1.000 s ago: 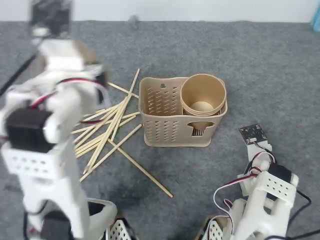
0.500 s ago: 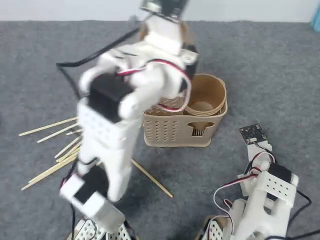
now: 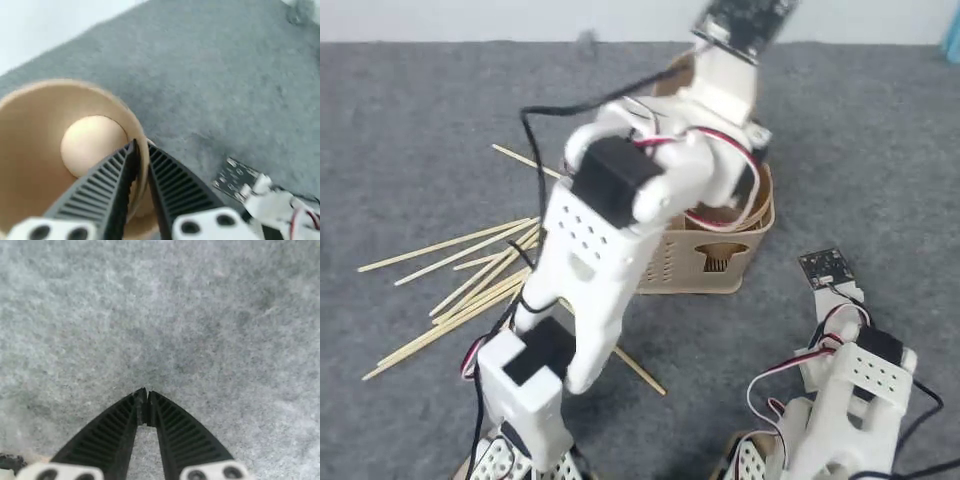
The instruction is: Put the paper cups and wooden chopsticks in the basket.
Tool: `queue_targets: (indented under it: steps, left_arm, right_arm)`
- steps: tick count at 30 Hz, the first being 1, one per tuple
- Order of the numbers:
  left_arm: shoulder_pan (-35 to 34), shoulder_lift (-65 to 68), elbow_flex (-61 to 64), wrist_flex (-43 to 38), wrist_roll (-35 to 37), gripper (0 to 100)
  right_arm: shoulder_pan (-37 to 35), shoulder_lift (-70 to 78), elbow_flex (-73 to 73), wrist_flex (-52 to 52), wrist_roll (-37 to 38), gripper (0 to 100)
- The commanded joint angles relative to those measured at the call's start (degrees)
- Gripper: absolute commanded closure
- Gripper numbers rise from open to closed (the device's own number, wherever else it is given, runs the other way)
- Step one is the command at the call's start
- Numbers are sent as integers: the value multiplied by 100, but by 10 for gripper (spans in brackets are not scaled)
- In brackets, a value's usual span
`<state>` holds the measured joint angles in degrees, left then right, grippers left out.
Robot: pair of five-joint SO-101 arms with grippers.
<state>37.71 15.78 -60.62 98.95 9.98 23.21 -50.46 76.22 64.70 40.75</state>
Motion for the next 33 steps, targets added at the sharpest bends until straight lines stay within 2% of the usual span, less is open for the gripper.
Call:
queue_targets:
  steps: [1,7,15,27,29,33]
  left_arm:
    - [352,-677,505,167,44,987]
    - [431,-985,1543,158,-642,987]
    - [352,-1257,2070,158,-651,987]
    - [343,-1257,2123,167,-659,984]
    - [334,-1275,2123,176,-905,956]
    - [334,-1538,2440,167,-1116,811]
  right_arm:
    - [31,-171,-35,-92,-70,990]
    - [31,-171,-35,-92,-70,990]
    - [31,-171,-35,-92,-70,990]
    - [31,-171,-35,-92,-70,990]
    - [31,-171,-35,-92,-70,990]
    - [31,-171,-35,-92,-70,990]
